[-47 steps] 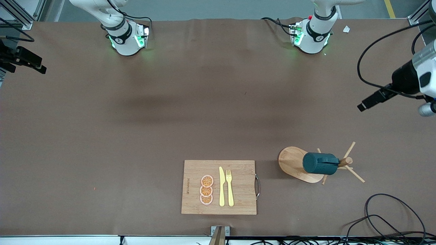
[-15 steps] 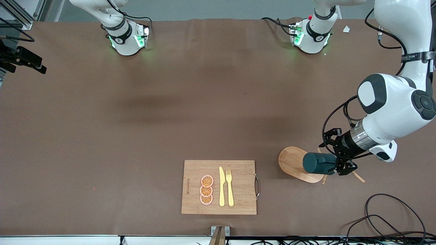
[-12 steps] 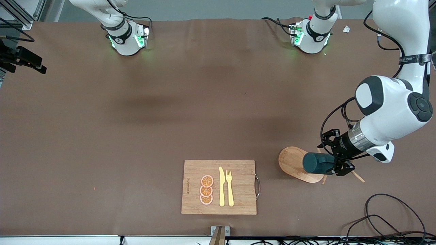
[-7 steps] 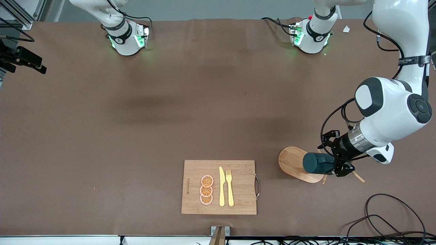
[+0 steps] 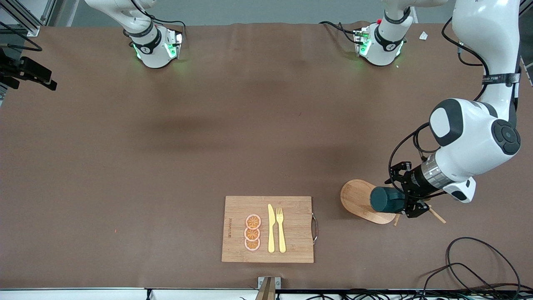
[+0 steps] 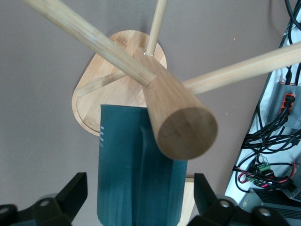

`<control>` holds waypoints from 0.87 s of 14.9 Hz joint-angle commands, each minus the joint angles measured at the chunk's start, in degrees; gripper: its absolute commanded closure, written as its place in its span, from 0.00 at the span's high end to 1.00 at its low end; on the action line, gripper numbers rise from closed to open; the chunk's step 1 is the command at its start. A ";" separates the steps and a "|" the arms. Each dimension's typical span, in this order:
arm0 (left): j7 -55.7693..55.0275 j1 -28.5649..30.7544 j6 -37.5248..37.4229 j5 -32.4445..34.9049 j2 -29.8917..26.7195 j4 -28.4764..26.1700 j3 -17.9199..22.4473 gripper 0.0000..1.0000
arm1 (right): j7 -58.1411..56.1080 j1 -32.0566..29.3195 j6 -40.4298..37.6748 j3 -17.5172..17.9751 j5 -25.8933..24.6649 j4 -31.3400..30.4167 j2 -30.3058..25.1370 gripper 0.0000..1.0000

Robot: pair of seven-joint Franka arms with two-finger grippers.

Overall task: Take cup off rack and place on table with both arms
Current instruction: 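Close the left gripper on the teal mug's rim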

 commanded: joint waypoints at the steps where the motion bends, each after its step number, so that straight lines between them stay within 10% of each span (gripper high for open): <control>1: 0.85 -0.35 0.57 -1.32 0.64 0.34 0.16 0.94 | -0.02 0.46 0.17 -0.16 0.02 -1.28 -1.33 1.00; 7: 0.85 -0.17 1.35 -1.23 1.52 0.52 -0.64 0.86 | -0.02 0.46 0.17 -0.16 0.02 -1.28 -1.33 1.00; 13: 0.24 -0.26 1.27 -1.32 0.99 1.57 -0.81 0.55 | -0.02 0.55 0.17 -0.16 0.02 -1.28 -1.33 1.00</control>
